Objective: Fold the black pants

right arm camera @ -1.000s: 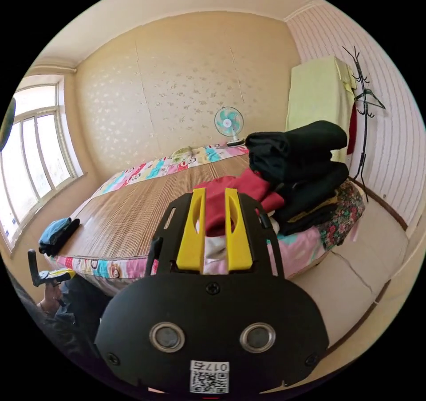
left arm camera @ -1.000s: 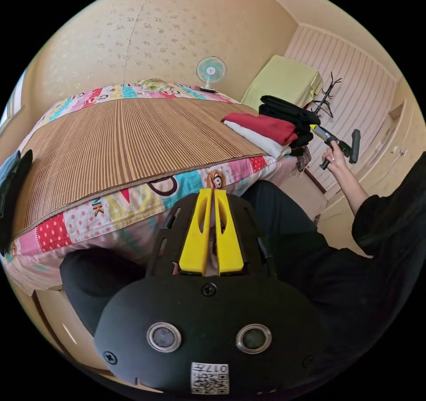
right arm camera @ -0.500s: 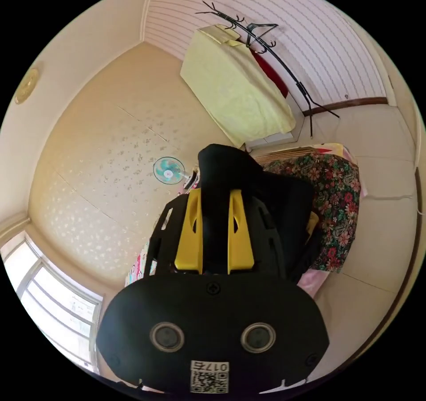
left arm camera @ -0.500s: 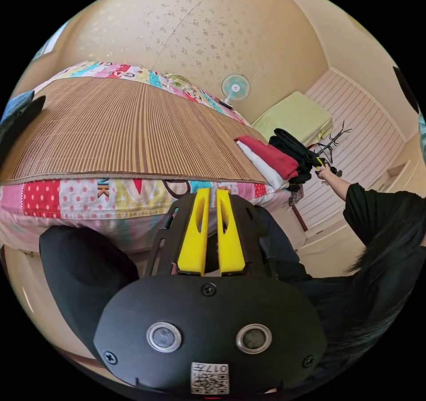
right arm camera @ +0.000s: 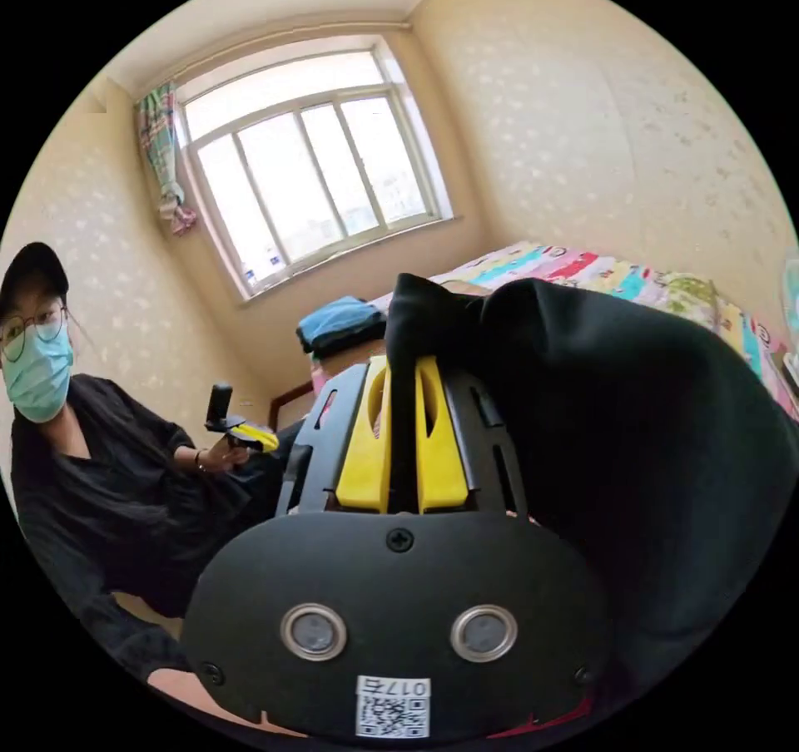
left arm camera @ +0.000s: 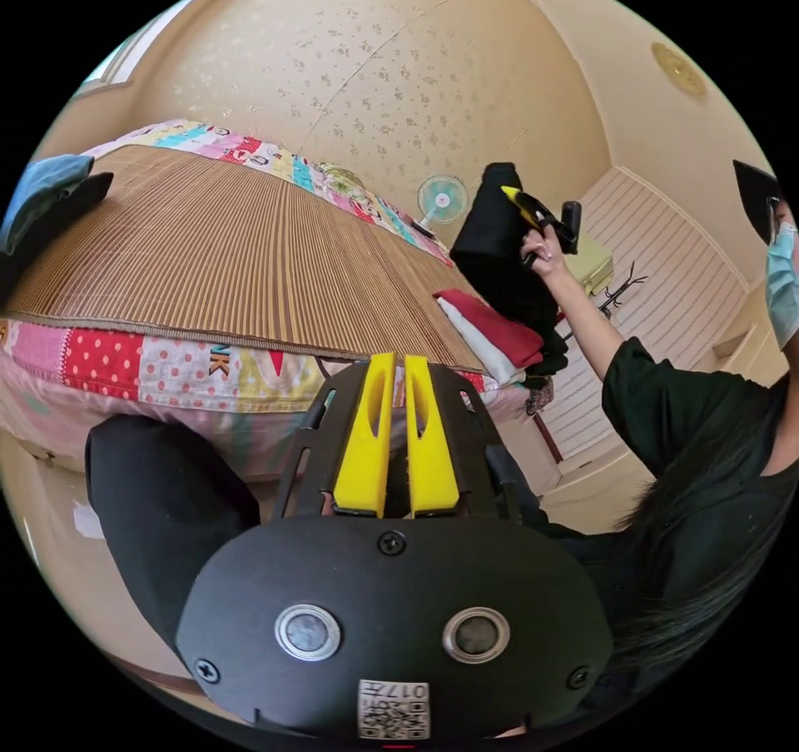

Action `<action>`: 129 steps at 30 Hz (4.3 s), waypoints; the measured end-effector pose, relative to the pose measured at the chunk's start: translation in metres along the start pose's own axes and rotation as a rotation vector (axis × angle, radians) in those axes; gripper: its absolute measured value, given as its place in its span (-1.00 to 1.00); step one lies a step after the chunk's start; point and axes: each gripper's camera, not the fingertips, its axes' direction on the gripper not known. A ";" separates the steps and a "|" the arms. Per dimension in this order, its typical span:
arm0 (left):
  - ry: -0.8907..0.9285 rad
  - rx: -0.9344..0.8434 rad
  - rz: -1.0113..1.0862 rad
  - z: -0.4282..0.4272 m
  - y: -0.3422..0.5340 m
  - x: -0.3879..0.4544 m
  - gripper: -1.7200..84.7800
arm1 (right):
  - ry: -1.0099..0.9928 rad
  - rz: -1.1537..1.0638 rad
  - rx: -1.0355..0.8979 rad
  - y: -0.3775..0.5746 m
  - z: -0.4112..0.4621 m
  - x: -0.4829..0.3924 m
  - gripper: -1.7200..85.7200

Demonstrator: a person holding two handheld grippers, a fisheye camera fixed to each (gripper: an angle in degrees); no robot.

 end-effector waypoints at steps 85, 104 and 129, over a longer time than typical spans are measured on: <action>-0.165 -0.442 -0.054 0.054 -0.270 -0.167 -0.71 | 0.505 0.609 -0.110 0.141 0.131 0.021 -0.75; -0.149 0.123 -0.326 -0.089 -0.111 -0.136 -0.76 | 0.181 0.409 -0.150 0.107 0.181 -0.086 -0.77; 0.461 -0.450 -0.156 0.107 -0.116 -0.091 -0.96 | 0.061 0.691 0.006 0.238 -0.066 -0.097 -0.89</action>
